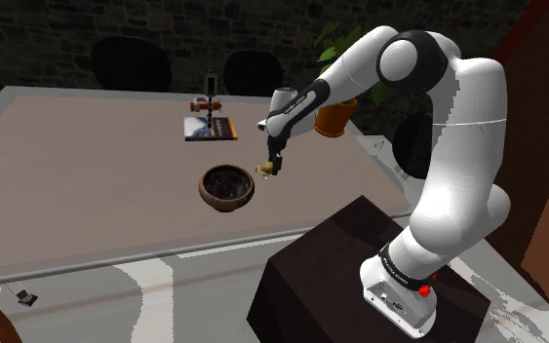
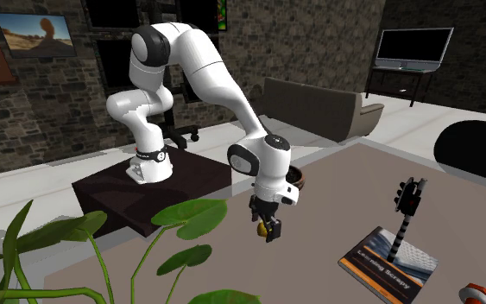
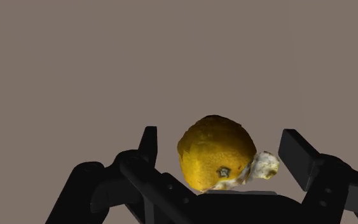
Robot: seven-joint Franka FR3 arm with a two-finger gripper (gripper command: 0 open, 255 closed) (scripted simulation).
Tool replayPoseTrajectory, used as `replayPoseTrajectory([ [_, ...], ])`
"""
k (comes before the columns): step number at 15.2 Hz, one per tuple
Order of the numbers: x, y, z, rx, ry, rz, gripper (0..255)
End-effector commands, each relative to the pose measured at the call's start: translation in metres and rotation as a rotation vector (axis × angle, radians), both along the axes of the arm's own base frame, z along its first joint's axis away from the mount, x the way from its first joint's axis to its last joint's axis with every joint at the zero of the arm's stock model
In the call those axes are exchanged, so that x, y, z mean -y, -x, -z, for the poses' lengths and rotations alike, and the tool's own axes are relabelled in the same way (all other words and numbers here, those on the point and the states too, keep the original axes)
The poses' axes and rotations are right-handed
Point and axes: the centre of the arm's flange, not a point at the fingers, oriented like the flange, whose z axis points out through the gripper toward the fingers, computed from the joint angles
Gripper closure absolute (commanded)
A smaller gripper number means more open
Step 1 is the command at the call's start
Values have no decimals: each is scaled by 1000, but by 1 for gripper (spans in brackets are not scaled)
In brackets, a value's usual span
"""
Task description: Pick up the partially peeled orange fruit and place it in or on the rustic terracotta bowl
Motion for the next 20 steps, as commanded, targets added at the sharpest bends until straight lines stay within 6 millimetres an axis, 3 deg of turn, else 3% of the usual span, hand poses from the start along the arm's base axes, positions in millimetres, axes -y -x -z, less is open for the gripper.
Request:
replayPoseTrajectory([
  [1, 0, 0, 0, 0, 0, 0, 0],
  [2, 0, 0, 0, 0, 0, 0, 0],
  [3, 0, 0, 0, 0, 0, 0, 255],
  [12, 0, 0, 0, 0, 0, 0, 255],
  [20, 0, 0, -42, 0, 0, 0, 255],
])
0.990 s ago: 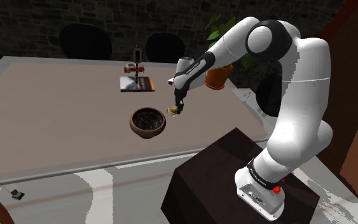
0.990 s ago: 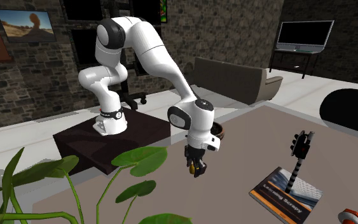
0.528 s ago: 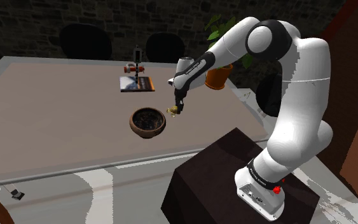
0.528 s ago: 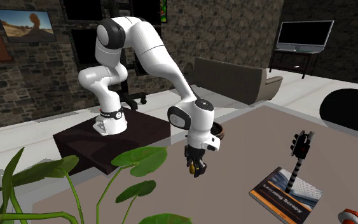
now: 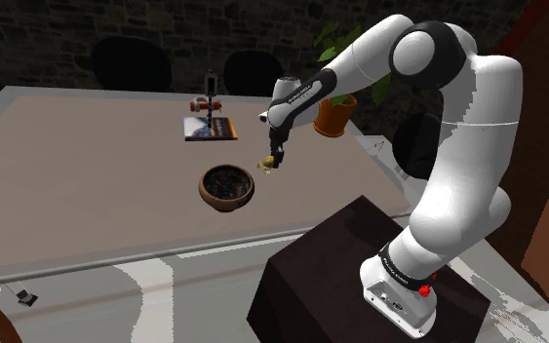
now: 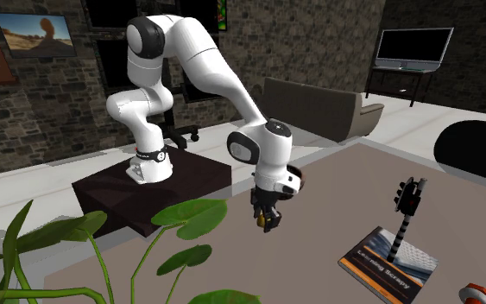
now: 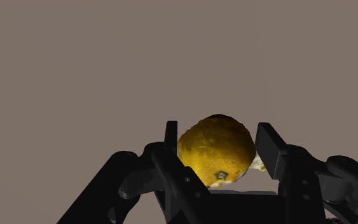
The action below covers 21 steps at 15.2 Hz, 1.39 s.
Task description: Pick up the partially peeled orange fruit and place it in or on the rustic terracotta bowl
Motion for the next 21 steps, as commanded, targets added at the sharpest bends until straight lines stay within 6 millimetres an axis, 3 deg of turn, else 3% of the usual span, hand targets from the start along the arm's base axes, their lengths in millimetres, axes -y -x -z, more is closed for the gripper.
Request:
replayPoseTrajectory([
  [1, -1, 0, -10, 0, 0, 0, 255],
  [21, -1, 0, -115, 0, 0, 0, 255],
])
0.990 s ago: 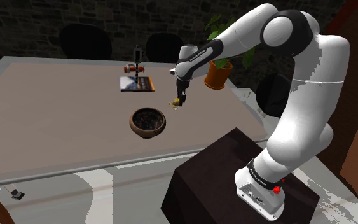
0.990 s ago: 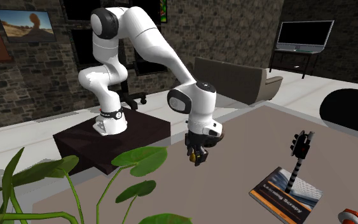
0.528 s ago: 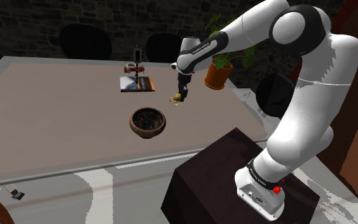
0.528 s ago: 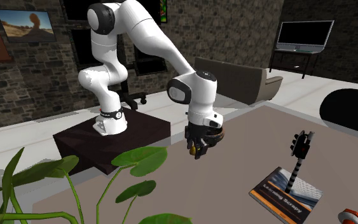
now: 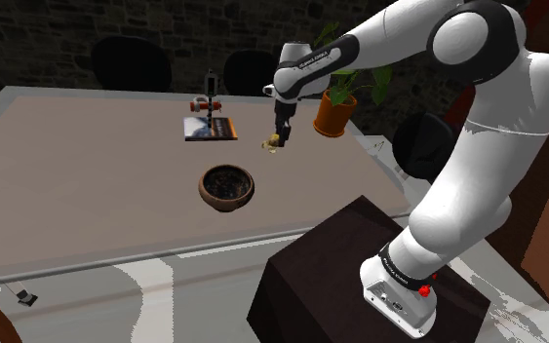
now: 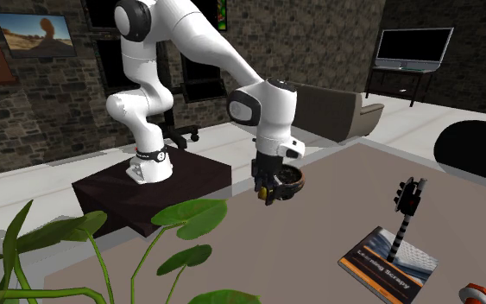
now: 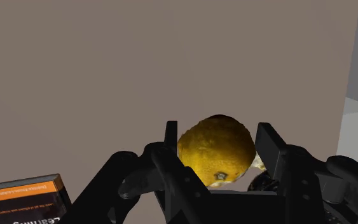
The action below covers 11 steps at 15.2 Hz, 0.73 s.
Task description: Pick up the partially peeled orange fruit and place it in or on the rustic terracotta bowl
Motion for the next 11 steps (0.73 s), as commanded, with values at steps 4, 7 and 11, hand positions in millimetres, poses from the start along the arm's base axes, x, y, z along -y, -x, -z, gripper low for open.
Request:
replayPoseTrajectory([
  [4, 0, 0, -23, 0, 0, 0, 255],
  [7, -39, 10, -26, 0, 0, 0, 255],
  [11, -90, 22, -29, 0, 0, 0, 255],
])
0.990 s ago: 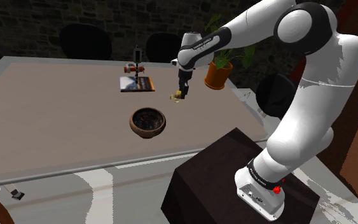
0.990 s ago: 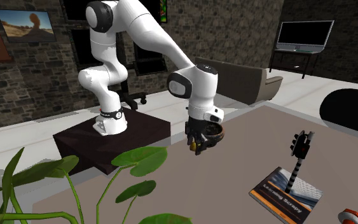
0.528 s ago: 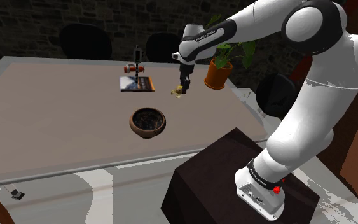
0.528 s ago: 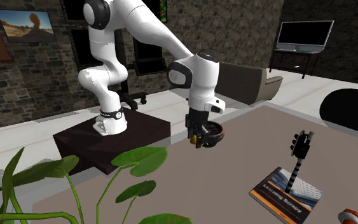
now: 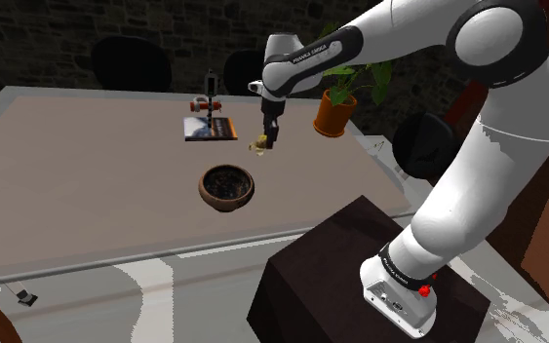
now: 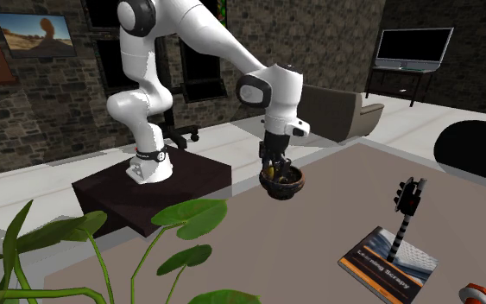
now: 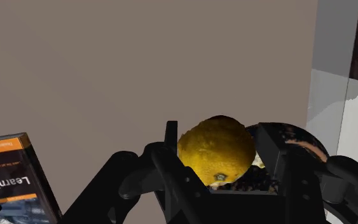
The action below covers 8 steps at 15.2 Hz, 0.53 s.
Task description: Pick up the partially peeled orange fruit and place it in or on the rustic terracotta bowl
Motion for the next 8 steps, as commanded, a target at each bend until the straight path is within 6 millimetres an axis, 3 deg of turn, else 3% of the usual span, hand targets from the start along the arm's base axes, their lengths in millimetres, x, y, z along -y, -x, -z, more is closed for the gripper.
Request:
replayPoseTrajectory([
  [1, -26, 10, -1, 0, 0, 2, 255],
  [8, -115, 32, -7, 0, 0, 2, 255],
])
